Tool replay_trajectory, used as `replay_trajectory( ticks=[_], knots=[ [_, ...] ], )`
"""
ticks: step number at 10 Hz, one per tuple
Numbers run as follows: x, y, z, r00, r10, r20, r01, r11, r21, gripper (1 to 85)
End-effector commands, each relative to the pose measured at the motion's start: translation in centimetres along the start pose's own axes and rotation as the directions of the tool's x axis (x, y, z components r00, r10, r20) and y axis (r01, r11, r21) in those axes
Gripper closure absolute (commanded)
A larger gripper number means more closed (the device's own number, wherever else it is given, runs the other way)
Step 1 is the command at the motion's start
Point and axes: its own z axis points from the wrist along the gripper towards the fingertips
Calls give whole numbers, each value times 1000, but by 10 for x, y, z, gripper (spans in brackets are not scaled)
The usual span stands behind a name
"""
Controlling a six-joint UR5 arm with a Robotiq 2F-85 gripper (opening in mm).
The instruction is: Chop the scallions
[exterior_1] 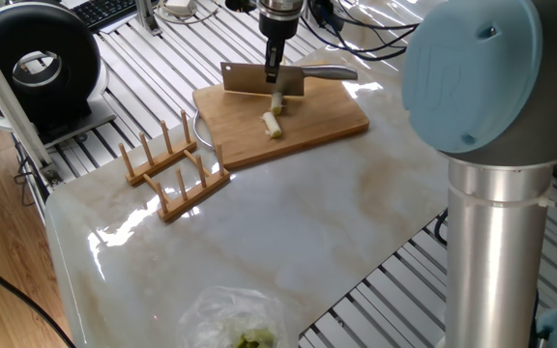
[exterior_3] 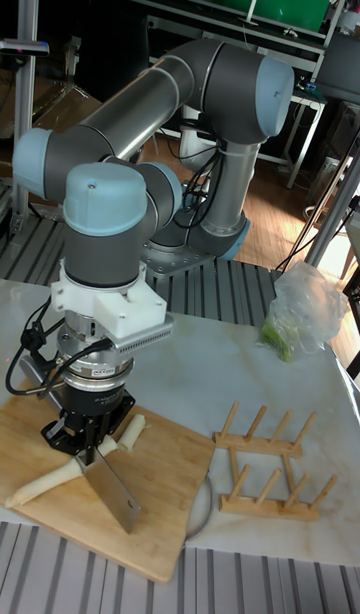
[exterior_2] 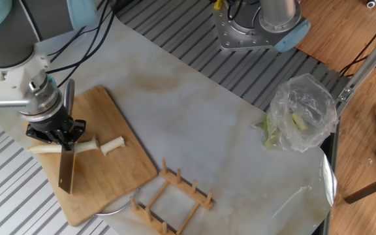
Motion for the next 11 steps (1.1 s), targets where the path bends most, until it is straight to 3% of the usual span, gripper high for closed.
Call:
replay_trajectory(
  ticks=[1, 8, 11],
  knots=[
    [-2, 1, -3, 1000, 5, 17, -5, 1000, -9, 843],
    [-10, 8, -3, 998, -2, 64, 5, 999, -40, 843],
    [-6, 7, 2, 997, -12, 70, 15, 999, -46, 843]
  ],
)
